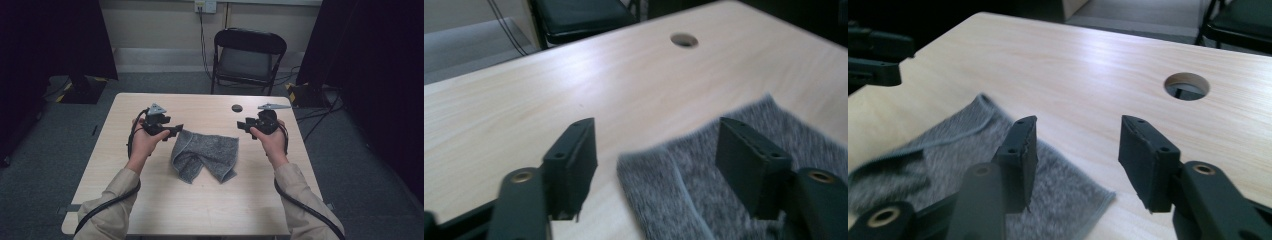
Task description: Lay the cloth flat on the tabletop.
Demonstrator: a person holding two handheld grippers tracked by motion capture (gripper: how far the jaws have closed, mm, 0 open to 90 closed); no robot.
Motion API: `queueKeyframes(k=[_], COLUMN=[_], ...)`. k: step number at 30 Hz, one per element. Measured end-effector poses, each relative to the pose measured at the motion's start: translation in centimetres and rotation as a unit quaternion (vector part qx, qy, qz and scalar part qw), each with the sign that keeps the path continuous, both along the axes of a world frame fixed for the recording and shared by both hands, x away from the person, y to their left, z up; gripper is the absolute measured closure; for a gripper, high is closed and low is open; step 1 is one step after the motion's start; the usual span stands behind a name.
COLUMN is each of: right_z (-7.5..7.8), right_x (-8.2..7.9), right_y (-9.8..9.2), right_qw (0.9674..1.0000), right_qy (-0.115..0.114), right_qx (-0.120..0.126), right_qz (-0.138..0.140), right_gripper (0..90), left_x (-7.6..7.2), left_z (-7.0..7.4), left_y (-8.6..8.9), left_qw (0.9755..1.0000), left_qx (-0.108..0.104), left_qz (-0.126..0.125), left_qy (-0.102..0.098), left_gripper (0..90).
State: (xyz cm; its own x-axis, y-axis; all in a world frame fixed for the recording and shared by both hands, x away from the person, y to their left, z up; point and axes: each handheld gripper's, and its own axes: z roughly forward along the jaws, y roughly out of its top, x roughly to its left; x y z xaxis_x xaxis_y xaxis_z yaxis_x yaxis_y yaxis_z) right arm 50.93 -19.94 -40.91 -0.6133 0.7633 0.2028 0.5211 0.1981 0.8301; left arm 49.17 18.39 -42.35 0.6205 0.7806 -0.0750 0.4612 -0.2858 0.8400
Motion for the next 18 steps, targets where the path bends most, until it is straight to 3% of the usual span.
queueKeyframes(k=[1, 3, 4, 5, 6, 8, 10, 13, 16, 17, 18], right_z=[0.0, -0.8, -0.8, -1.5, -1.5, -2.9, -3.4, -4.9, -5.4, -5.9, -5.9], right_x=[0.0, -1.7, -1.7, -3.2, -3.2, -5.6, -6.4, -8.9, -10.0, -11.1, -11.1], right_y=[0.0, 0.0, 0.0, 0.1, 0.1, 0.4, 0.6, 1.6, 1.8, 2.0, 2.0], right_qw=[1.0, 0.9991, 0.9991, 0.9975, 0.9975, 0.9947, 0.9938, 0.988, 0.9863, 0.9844, 0.9844], right_qy=[0.0, -0.006, -0.006, -0.009, -0.009, -0.004, -0.003, -0.001, -0.001, 0.0, 0.0], right_qx=[0.0, -0.006, -0.006, -0.024, -0.024, -0.028, -0.031, -0.056, -0.057, -0.06, -0.06], right_qz=[0.0, 0.041, 0.041, 0.066, 0.066, 0.099, 0.107, 0.144, 0.155, 0.165, 0.165], right_gripper=[47.3, 46.1, 46.1, 46.2, 46.2, 48.5, 50.2, 53.8, 55.6, 57.8, 57.8], left_x=[0.0, -1.8, -1.8, -3.1, -3.1, -5.1, -5.8, -8.0, -8.9, -9.7, -9.7], left_z=[0.0, -0.6, -0.6, -1.2, -1.2, -2.2, -2.5, -3.7, -4.2, -4.8, -4.8], left_y=[0.0, -0.1, -0.1, -0.3, -0.3, -0.7, -0.9, -1.9, -2.4, -2.9, -2.9], left_qw=[1.0, 0.9998, 0.9998, 0.9995, 0.9995, 0.9987, 0.9984, 0.9963, 0.995, 0.9929, 0.9929], left_qx=[0.0, 0.004, 0.004, 0.01, 0.01, 0.01, 0.012, 0.029, 0.025, 0.038, 0.038], left_qz=[0.0, -0.018, -0.018, -0.03, -0.03, -0.05, -0.054, -0.08, -0.096, -0.112, -0.112], left_qy=[0.0, -0.001, -0.001, 0.0, 0.0, 0.006, 0.004, 0.004, 0.009, 0.011, 0.011], left_gripper=[28.7, 26.6, 26.1, 25.4, 25.5, 25.5, 25.9, 28.6, 33.3, 33.8, 34.7])
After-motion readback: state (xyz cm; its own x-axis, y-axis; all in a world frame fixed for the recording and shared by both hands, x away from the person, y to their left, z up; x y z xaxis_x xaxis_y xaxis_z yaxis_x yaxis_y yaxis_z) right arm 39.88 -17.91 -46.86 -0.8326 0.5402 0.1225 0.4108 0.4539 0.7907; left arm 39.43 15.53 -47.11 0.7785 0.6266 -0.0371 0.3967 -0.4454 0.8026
